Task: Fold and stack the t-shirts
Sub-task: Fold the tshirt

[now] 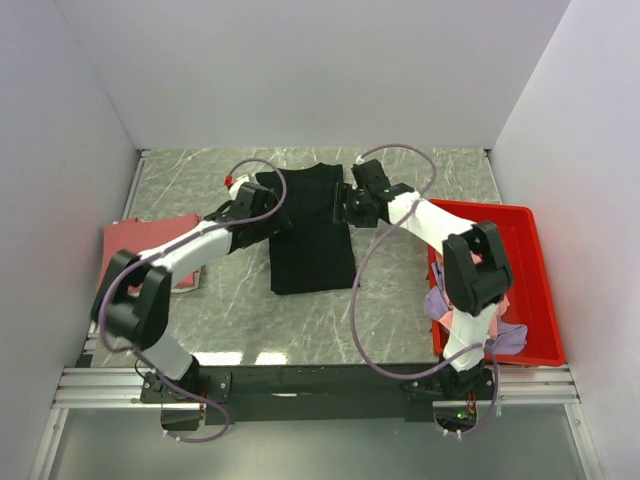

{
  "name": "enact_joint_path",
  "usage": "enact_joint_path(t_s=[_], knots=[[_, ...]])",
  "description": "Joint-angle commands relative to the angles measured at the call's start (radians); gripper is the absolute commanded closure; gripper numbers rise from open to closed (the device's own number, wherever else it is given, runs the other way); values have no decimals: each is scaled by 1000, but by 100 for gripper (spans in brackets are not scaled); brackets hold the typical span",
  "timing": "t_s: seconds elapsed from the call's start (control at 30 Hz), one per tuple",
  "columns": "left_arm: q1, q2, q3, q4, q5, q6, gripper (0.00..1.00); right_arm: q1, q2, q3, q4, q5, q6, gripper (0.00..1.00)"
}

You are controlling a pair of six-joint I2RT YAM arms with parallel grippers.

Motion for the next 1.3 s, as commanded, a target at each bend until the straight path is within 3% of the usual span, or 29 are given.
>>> enact_joint_path(t_s=[0.0,0.33,0.53,0.77,1.13,1.27], knots=[[-1,-136,-76,46,34,-33,0,-7,-163,-77,56,-62,9,22],[-53,-377,-381,80,120,-111,1,-7,-450,-472,134,-151,72,15],[-69,-411,-498,150,193,-161,3,-7,-501,-575,162,-180,95,12],[-96,-375,-523,163,194,-187,28,-7,-524,-623,189,-195,109,10],[-96,-296,-520,187,184,-195,54,-4,-484,-643,200,-243,95,10],[-99,-276,-519,189,194,-197,68,-4,-473,-652,212,-260,98,10]])
